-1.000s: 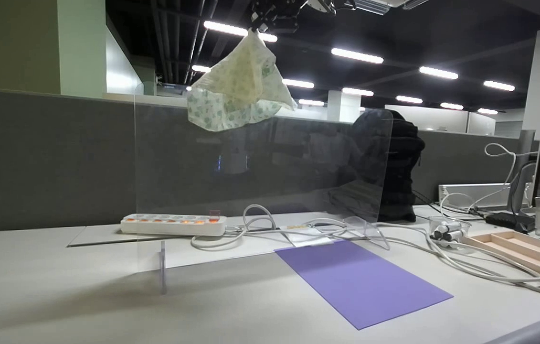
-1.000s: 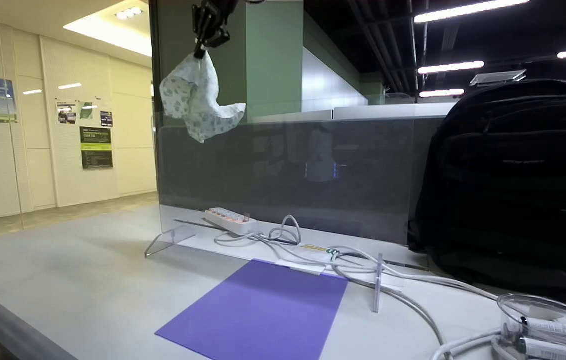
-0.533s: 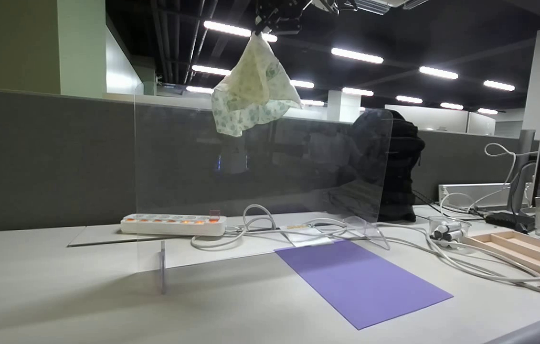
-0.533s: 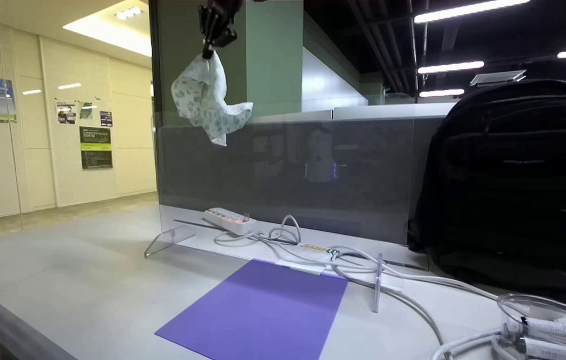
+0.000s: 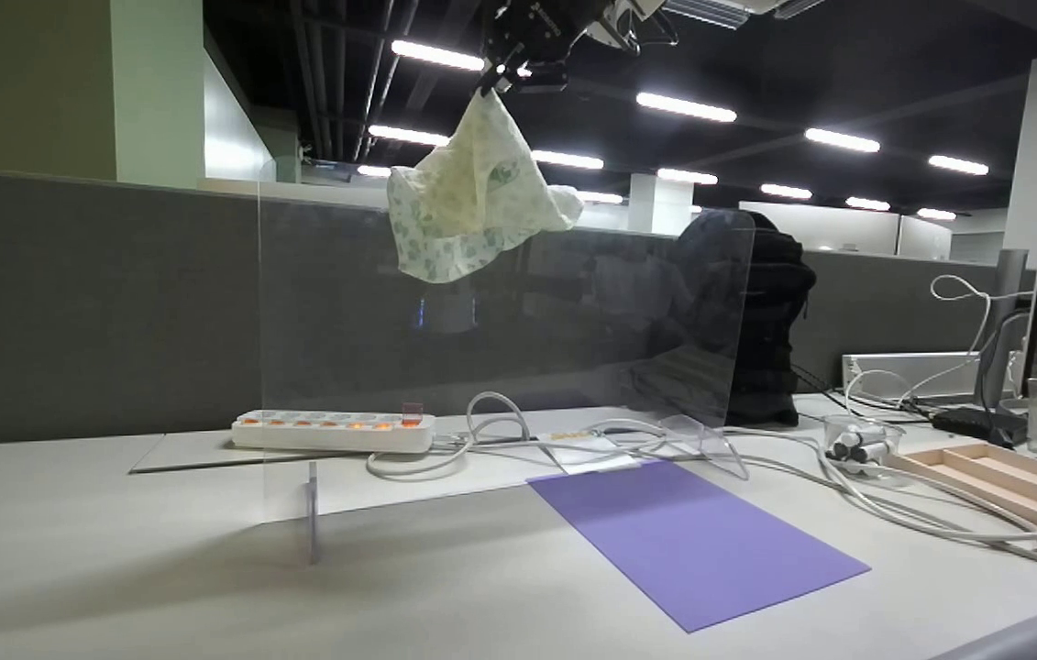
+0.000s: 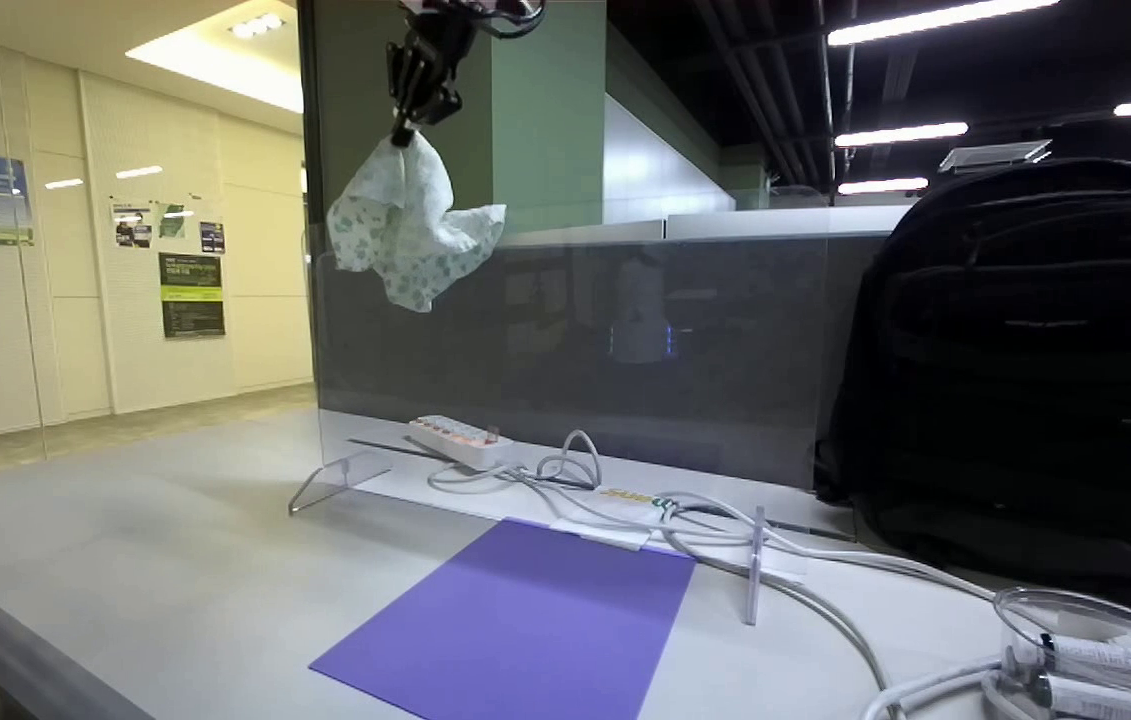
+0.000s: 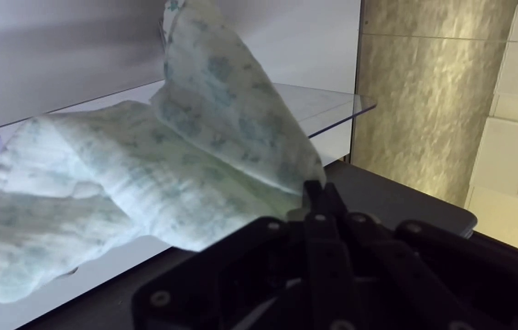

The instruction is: Pick up the towel from the table and put it on the glass screen.

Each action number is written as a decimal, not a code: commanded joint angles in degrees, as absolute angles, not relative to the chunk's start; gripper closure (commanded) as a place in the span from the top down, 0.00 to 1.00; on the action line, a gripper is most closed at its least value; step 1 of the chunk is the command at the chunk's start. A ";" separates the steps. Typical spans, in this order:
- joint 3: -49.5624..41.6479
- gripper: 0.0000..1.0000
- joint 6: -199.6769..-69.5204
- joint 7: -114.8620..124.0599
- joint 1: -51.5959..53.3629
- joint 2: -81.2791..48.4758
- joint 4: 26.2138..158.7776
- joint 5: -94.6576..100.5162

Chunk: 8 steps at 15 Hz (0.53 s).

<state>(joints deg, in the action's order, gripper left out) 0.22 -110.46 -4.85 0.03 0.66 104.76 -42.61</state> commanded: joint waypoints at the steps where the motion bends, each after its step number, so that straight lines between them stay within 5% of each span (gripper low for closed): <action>1: 0.48 0.00 -109.96 -3.51 0.36 0.20 105.17 -42.32; 4: 0.70 0.00 -109.68 -3.37 0.53 -0.16 105.29 -42.46; 5: 0.77 0.26 -109.29 -3.20 0.57 -0.24 105.16 -42.33; 8: 1.09 0.39 -109.16 -3.08 0.73 0.00 105.13 -42.51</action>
<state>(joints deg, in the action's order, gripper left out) 0.99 -110.10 -4.85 0.48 -0.67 105.32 -42.64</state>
